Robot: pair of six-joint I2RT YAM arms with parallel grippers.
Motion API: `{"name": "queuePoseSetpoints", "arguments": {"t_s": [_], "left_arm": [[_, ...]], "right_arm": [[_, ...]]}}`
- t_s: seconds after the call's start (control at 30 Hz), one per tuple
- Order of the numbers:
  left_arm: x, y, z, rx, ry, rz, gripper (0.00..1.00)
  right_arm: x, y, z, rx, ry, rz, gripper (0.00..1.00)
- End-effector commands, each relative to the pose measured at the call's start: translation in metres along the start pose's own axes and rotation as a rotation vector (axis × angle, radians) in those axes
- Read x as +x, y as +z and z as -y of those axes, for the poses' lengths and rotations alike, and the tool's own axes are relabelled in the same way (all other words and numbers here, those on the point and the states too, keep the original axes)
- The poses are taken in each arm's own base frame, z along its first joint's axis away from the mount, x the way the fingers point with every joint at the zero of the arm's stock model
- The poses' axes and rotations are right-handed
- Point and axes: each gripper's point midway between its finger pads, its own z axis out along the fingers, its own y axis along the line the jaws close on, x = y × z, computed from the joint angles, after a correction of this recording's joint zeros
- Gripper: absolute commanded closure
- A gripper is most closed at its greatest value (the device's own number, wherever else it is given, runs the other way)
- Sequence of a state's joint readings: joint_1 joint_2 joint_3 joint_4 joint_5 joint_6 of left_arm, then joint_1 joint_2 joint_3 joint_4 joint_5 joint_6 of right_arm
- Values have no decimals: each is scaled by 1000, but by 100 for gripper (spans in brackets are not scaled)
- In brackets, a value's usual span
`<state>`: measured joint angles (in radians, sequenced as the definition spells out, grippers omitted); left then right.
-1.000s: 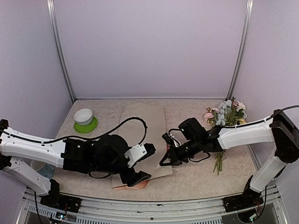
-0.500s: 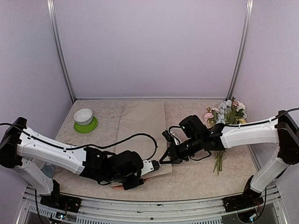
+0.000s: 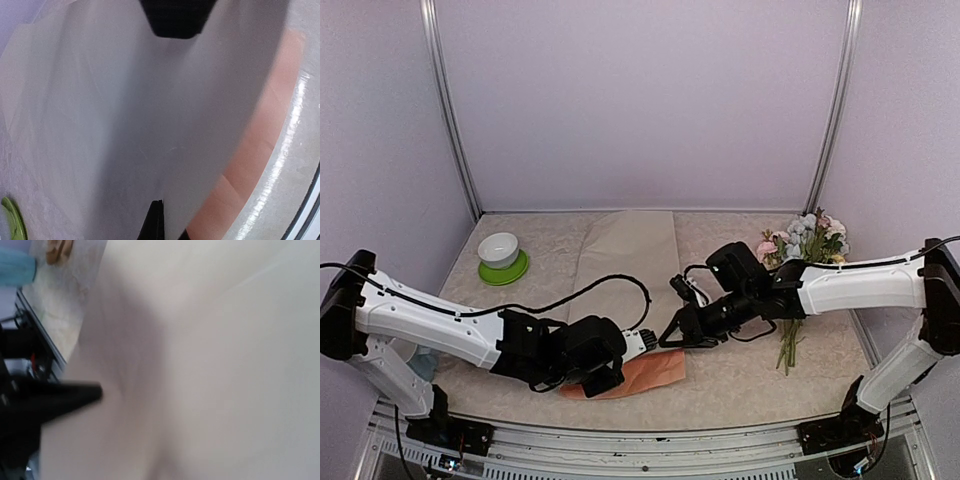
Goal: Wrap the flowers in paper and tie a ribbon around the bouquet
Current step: Pass from the right arm to the left, then unfold the folded wrapping paper at the center of the board.
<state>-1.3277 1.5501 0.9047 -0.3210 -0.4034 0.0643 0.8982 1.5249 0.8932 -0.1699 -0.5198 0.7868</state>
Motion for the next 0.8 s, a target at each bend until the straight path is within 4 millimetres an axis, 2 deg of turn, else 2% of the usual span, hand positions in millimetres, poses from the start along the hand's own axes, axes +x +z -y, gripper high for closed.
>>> {"name": "queuePoseSetpoints", "arguments": {"t_s": [0.0, 0.03, 0.1, 0.2, 0.27, 0.33, 0.53, 0.6, 0.7, 0.77], "left_arm": [[-29, -21, -61, -172, -191, 109, 100], [-33, -24, -75, -192, -248, 134, 100], [-45, -43, -103, -218, -362, 227, 100], [-63, -78, -132, -246, -450, 401, 100], [-70, -99, -147, -271, -483, 491, 100], [-79, -118, -158, -282, -487, 567, 100], [-107, -154, -174, -316, -424, 666, 100], [-113, -174, -183, -324, -453, 730, 100], [-112, -198, -201, -307, -593, 837, 100], [-94, -196, -219, -298, -774, 861, 100]], "right_arm": [[-15, -25, -9, 63, -64, 72, 39], [-18, -33, -6, 85, -67, 91, 30], [-27, -53, -2, 121, -71, 143, 16], [-41, -91, 6, 169, -69, 246, 8], [-51, -116, 15, 194, -63, 322, 6], [-57, -133, 22, 205, -71, 373, 4], [-77, -155, 29, 235, -208, 418, 0], [-85, -164, 34, 277, -258, 441, 0], [-97, -179, 50, 339, -239, 471, 0], [-101, -184, 68, 408, -201, 473, 0]]}}
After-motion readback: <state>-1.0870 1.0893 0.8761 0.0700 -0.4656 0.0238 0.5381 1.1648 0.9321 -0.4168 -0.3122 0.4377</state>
